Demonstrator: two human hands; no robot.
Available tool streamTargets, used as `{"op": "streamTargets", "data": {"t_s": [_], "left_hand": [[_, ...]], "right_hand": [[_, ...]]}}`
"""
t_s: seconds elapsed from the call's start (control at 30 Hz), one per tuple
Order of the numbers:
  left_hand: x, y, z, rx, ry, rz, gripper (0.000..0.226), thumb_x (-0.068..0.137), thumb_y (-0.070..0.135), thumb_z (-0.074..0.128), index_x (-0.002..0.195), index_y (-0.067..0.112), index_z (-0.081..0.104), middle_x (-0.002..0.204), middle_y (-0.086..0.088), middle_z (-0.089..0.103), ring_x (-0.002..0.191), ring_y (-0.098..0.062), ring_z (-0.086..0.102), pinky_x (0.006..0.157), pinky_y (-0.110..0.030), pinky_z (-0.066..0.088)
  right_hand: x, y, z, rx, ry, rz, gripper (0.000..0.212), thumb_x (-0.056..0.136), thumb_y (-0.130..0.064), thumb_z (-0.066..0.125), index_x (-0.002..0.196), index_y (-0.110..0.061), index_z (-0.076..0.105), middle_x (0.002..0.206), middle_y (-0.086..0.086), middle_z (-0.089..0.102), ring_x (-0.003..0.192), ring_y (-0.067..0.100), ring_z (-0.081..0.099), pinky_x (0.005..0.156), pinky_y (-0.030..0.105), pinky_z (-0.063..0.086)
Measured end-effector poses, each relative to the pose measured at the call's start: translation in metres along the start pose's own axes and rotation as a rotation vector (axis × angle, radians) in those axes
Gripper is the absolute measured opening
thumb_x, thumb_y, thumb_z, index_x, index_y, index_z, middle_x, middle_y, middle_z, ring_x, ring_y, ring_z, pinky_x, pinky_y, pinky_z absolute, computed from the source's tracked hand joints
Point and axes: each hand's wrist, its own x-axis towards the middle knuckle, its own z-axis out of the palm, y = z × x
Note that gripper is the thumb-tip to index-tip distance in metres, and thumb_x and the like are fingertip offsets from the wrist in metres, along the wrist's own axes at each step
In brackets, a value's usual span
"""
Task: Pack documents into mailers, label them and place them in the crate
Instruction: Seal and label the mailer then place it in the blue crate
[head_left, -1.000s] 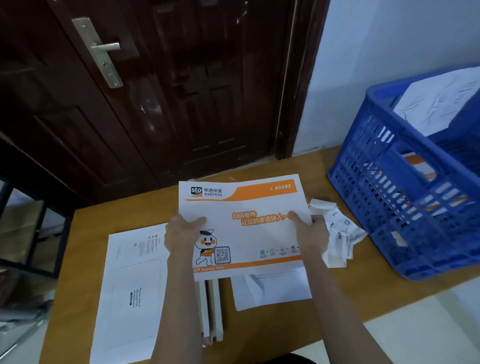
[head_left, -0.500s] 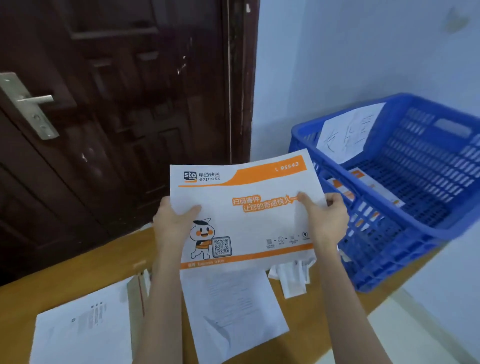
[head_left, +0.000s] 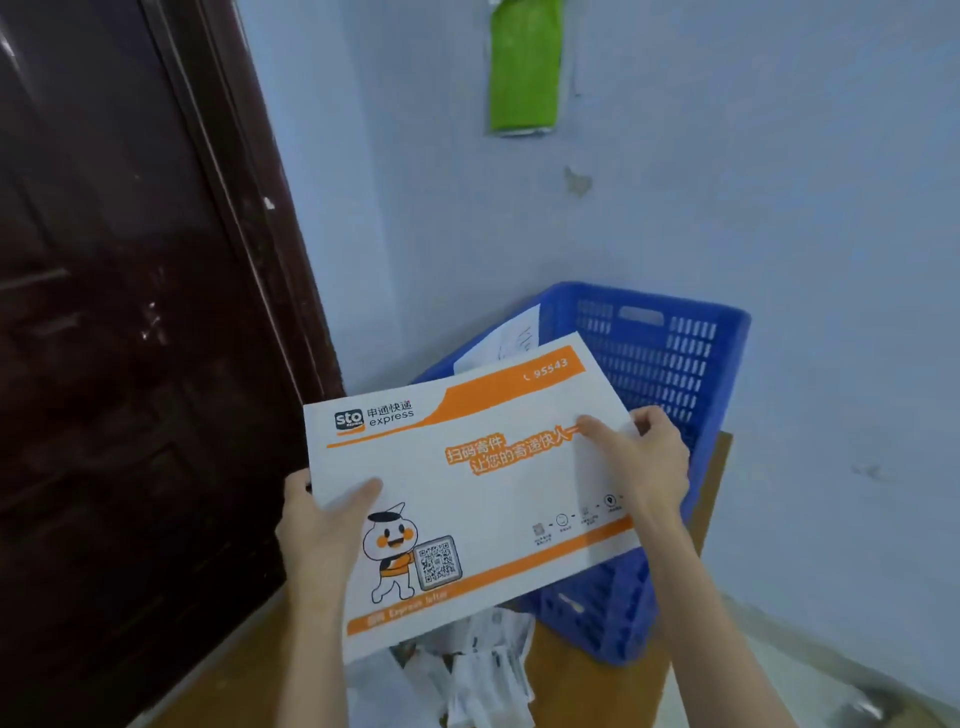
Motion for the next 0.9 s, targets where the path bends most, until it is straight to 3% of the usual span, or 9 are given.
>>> {"op": "streamTargets", "data": {"t_s": [0.33,0.43,0.5,0.6,0.73,0.83,0.9], "left_hand": [[0.006,0.069,0.144,0.043,-0.021,0.093,0.053,0.081,0.019,0.073,0.125,0.007,0.047,0.112,-0.012,0.060,0.073,-0.015,0.052,0.065,-0.028,0.043],[0.008,0.088,0.191,0.054,0.018,0.085,0.050,0.083,0.018,0.071,0.124,0.005,0.047,0.099,-0.011,0.060,0.063,-0.012,0.051,0.056,-0.027,0.041],[0.013,0.094,0.218,0.055,0.051,0.070,0.046,0.083,0.019,0.072,0.121,0.009,0.048,0.098,-0.010,0.065,0.066,-0.015,0.059,0.060,-0.031,0.050],[0.021,0.098,0.252,0.073,0.106,0.063,0.042,0.081,0.023,0.073,0.114,0.015,0.048,0.099,-0.008,0.068,0.077,-0.023,0.067,0.072,-0.041,0.057],[0.035,0.097,0.279,0.079,0.143,0.007,0.045,0.079,0.025,0.075,0.113,0.014,0.048,0.097,-0.005,0.066,0.079,-0.023,0.067,0.067,-0.039,0.057],[0.055,0.087,0.286,0.185,0.025,-0.120,0.044,0.078,0.029,0.075,0.112,0.011,0.053,0.093,-0.004,0.067,0.074,-0.019,0.066,0.057,-0.029,0.051],[0.063,0.079,0.289,0.244,-0.085,-0.215,0.034,0.079,0.022,0.075,0.105,0.011,0.058,0.093,-0.004,0.066,0.077,-0.018,0.063,0.059,-0.027,0.048]], "right_hand": [[0.143,0.029,-0.042,0.012,0.036,0.016,0.043,0.076,-0.049,0.072,0.098,-0.019,0.052,0.093,-0.003,0.063,0.080,0.018,0.061,0.071,0.034,0.045],[0.199,0.037,-0.045,0.012,-0.016,-0.004,0.043,0.076,-0.050,0.071,0.099,-0.018,0.052,0.093,-0.001,0.064,0.083,0.020,0.062,0.078,0.041,0.052],[0.235,0.041,-0.044,-0.011,-0.051,-0.005,0.044,0.077,-0.051,0.070,0.100,-0.018,0.053,0.092,0.000,0.064,0.083,0.020,0.062,0.075,0.038,0.050],[0.282,0.042,-0.038,-0.022,-0.122,-0.031,0.043,0.078,-0.051,0.069,0.100,-0.018,0.053,0.091,-0.001,0.064,0.079,0.017,0.060,0.070,0.032,0.041],[0.329,0.047,-0.020,-0.049,-0.233,-0.052,0.046,0.077,-0.052,0.069,0.100,-0.017,0.052,0.093,0.001,0.063,0.082,0.019,0.061,0.072,0.036,0.048],[0.359,0.055,0.003,-0.121,-0.400,-0.030,0.054,0.077,-0.053,0.068,0.110,-0.014,0.050,0.098,0.003,0.062,0.088,0.023,0.061,0.082,0.044,0.051],[0.376,0.057,0.022,-0.218,-0.578,0.015,0.062,0.078,-0.049,0.069,0.120,-0.009,0.047,0.107,0.007,0.060,0.093,0.026,0.060,0.084,0.044,0.050]]}}
